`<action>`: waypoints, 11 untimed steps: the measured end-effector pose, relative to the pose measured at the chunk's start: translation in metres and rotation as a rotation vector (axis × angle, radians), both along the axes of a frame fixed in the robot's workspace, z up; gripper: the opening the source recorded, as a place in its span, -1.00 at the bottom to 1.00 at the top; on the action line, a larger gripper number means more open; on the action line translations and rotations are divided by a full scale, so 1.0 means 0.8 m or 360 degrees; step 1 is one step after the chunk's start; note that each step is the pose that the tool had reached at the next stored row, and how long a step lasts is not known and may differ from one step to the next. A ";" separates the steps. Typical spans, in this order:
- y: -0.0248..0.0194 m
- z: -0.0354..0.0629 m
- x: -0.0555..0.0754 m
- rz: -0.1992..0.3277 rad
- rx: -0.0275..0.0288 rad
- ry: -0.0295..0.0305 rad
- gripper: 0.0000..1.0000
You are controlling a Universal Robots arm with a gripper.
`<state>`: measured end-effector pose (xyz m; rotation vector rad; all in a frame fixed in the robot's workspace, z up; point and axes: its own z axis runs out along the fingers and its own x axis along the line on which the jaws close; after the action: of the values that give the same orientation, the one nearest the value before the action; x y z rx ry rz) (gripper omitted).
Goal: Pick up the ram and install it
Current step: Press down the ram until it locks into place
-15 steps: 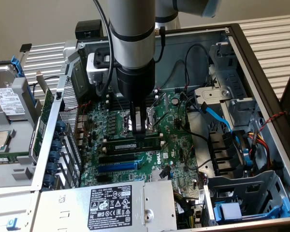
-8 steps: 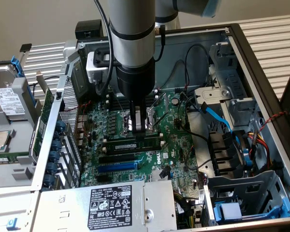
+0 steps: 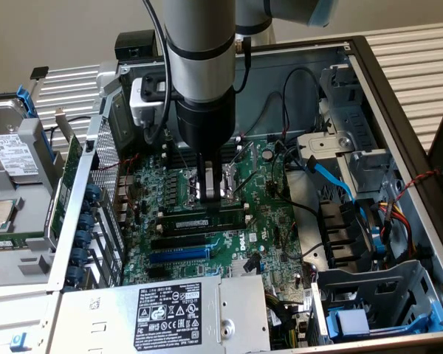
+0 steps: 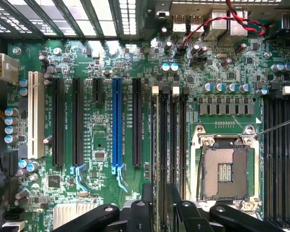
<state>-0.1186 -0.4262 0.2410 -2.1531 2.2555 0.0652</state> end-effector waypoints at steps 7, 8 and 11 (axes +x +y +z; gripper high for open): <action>0.0002 0.001 -0.008 0.0000 0.00002 -0.00056 -0.77; 0.0002 0.001 -0.009 0.0000 0.00003 -0.00077 -0.79; 0.0001 0.002 -0.013 0.0000 0.00000 -0.00157 -0.79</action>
<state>-0.1287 -0.4261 0.2422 -2.1484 2.2504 0.0544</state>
